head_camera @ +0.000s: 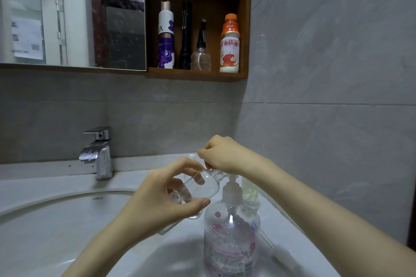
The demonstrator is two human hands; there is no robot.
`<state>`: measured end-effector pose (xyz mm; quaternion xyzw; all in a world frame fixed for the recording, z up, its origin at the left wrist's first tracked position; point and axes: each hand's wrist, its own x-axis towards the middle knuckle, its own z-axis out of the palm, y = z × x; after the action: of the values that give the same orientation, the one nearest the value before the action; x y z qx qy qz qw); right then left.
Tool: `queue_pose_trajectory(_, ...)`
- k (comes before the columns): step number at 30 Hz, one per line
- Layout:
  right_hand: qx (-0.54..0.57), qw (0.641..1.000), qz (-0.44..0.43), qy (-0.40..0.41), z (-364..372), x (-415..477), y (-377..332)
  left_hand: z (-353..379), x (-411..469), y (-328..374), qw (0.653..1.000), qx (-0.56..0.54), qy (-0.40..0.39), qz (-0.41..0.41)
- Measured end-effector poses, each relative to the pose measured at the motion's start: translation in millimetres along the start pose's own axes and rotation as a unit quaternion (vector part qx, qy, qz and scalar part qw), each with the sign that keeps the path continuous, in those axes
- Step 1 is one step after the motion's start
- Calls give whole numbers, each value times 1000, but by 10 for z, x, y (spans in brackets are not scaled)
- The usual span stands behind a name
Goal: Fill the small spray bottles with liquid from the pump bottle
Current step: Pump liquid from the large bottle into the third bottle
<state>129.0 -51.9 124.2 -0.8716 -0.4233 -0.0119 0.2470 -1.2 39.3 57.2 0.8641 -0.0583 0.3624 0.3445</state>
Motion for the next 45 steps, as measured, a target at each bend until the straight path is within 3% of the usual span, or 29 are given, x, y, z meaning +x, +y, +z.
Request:
queue_pose_trajectory(16,22,998,20,-47,86,-44,42,3,-12,-29,1000,9,-16,-3)
queue_pose_trajectory(24,37,999,6,1,26,-40,23,8,-2,-11,1000,0,-8,-3)
queue_pose_trajectory(45,26,999,3,-31,-20,-25,-20,1,4,3,1000,-5,-1,-1)
